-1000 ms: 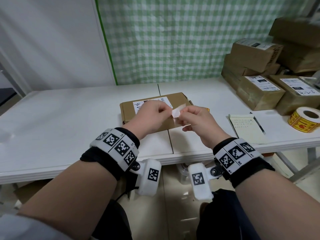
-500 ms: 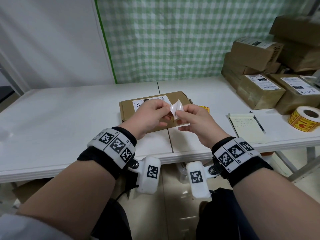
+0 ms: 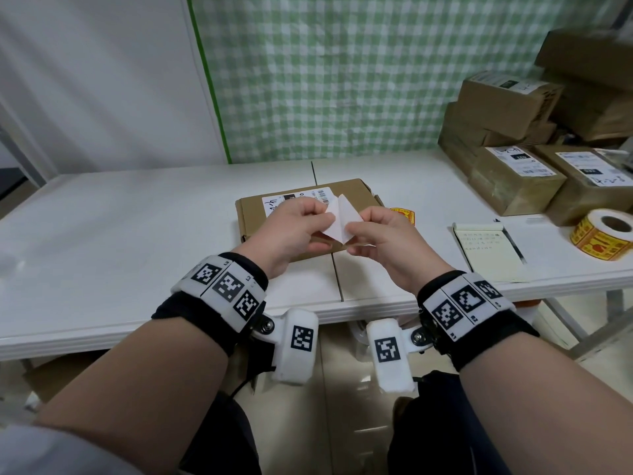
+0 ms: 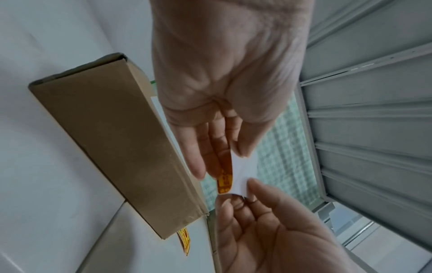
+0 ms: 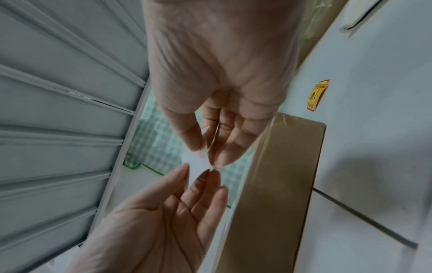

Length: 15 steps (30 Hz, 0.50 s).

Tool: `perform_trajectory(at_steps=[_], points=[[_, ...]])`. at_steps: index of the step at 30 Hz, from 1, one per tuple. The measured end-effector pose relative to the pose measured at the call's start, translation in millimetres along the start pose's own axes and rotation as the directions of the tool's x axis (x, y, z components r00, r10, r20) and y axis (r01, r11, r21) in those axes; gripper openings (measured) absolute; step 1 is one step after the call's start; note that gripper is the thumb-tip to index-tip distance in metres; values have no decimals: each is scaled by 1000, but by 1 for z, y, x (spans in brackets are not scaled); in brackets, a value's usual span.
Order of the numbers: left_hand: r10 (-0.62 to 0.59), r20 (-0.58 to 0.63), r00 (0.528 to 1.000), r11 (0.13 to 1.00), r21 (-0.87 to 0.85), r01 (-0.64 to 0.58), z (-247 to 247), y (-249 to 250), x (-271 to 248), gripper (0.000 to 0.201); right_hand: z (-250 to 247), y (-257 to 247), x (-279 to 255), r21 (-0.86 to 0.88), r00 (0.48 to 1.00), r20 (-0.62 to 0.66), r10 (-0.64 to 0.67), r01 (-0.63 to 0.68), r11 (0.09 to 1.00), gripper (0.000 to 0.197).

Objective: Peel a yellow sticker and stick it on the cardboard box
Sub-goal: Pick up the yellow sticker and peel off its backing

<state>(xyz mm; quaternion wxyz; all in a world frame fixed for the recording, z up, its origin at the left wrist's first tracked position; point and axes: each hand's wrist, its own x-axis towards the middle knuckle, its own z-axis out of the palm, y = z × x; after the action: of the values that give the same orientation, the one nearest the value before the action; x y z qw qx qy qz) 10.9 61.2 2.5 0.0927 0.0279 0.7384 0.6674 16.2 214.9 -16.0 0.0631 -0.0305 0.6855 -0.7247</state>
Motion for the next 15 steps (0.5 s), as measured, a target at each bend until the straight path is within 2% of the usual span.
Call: perform_trajectory(at_steps=[3,7,11,15], points=[[4,28,1000,1000,30,-5,0,0,0,22,-1,0,1,50,999,21,29,-30,998,21],[-10,41,999,994,106,5,3,-1,2,22,3,1,2,-94,1000,-15,-12,11,995,14],[-24,5,1000,998,53,24,7,0,2,3,4,3,3,-118,998,-10,-66,64,991,7],[-23,-19,1000,1000,-1,23,6,-3,3,14,5,3,2,-111,999,12,-52,53,992,5]])
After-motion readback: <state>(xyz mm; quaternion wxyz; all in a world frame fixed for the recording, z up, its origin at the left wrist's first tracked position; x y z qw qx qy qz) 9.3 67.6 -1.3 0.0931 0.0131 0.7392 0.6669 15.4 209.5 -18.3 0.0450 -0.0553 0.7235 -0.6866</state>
